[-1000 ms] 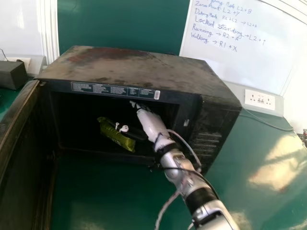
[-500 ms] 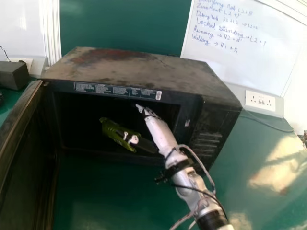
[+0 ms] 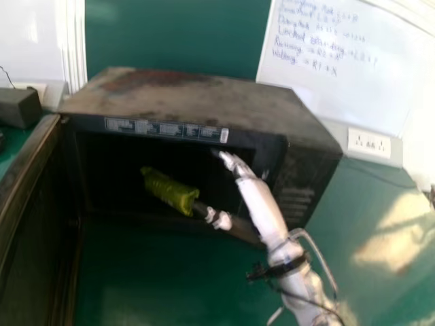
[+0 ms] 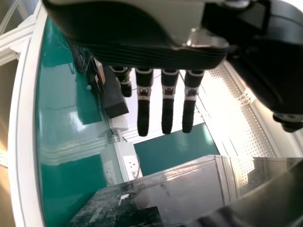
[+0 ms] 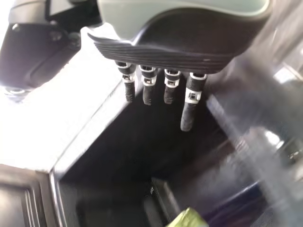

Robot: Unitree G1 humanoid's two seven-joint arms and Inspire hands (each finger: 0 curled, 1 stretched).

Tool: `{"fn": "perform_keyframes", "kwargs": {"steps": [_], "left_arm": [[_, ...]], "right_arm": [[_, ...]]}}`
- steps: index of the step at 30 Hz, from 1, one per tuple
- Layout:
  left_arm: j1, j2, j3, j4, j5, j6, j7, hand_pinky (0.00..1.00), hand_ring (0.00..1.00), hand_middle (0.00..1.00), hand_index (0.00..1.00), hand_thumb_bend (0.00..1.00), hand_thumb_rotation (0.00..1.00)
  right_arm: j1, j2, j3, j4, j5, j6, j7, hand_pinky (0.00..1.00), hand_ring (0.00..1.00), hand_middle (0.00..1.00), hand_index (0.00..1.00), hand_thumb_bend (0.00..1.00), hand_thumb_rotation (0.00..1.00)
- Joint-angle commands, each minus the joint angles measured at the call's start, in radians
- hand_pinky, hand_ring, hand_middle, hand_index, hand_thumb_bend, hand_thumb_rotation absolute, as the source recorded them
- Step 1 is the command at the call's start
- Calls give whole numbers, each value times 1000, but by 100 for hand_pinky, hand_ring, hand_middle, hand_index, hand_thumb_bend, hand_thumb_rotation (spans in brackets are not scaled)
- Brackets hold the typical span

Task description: Put biscuit inside oven

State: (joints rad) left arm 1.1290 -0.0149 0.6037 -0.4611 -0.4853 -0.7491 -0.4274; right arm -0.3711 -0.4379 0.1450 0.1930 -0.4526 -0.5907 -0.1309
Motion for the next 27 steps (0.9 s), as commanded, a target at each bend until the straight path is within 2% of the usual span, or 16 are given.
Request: {"fn": "perform_keyframes", "kwargs": {"steps": [1,8,15,20,23,27], "left_arm": [[1,12,3,1,-15,7,-6,61,71,80,78,85,73],[-2,19,1,2,-16,14,-5,64,75,81,80,85,79],[-7,25,3,-4,-18,27,-3,70,79,83,81,87,74],[-19,28,5,-2,-14,27,-1,72,80,84,83,85,82],[-27,31,4,0,-15,22,-4,74,82,86,83,81,82],[-46,35,13,14,4,-4,-10,87,91,92,89,75,85]], "right_arm": [[60,-19,-33,-64,50,-11,31,95,100,100,100,100,83],[174,-10,-79,-174,182,-17,128,96,100,100,100,100,83],[291,-1,-110,-281,401,25,264,97,100,100,100,100,83],[364,-10,-151,-350,452,59,321,97,100,100,100,100,84],[395,3,-164,-365,561,70,375,97,100,100,100,100,85],[428,18,-180,-354,808,108,508,99,100,100,100,100,85]]}}
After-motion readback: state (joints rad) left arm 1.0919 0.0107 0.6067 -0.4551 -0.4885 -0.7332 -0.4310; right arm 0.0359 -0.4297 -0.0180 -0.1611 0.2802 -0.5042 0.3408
